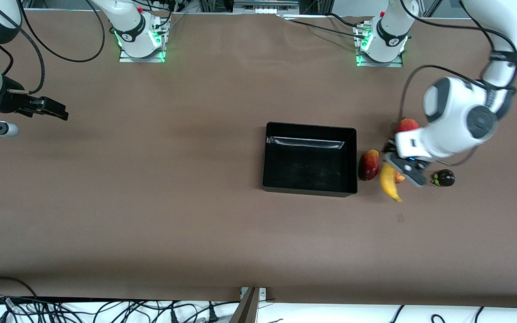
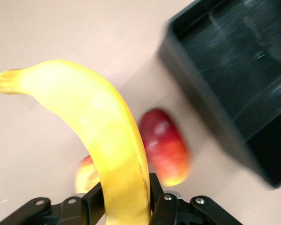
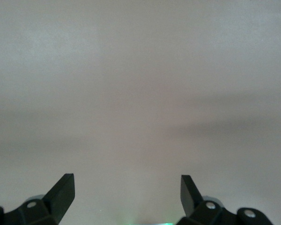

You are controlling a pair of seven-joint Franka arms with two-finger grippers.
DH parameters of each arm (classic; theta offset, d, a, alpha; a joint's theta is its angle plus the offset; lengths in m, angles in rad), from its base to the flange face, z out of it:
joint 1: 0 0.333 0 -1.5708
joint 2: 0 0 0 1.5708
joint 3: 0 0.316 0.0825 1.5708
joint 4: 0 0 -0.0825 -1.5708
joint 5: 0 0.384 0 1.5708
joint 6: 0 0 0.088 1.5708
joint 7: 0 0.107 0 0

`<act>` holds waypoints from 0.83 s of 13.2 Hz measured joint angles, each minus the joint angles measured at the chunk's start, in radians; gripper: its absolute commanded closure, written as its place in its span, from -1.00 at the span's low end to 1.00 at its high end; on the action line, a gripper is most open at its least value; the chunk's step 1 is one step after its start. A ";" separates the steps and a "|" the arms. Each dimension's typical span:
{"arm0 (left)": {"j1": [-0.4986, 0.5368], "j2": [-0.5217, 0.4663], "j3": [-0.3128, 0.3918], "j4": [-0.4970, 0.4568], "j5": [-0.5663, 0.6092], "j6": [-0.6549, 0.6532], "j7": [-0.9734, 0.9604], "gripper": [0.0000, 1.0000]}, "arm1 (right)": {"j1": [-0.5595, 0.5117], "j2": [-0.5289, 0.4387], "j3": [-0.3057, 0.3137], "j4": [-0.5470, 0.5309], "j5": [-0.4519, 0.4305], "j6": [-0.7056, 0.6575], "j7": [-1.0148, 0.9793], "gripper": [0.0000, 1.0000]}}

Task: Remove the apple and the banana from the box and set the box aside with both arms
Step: 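Carry the banana out and lower it beside the mangosteen, open, then raise the left gripper away while the right gripper reaches the box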

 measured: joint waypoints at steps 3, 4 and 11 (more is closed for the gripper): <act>0.054 0.175 0.052 0.138 0.000 0.008 0.104 1.00 | 0.000 0.000 0.001 0.000 0.000 -0.005 0.000 -1.00; 0.057 0.233 0.066 0.190 0.000 0.013 0.113 1.00 | 0.000 0.000 0.001 0.000 0.000 -0.010 0.000 -1.00; 0.038 0.427 0.075 0.326 -0.001 0.127 0.124 -1.00 | 0.048 0.003 0.038 0.000 0.039 -0.012 -0.004 -1.00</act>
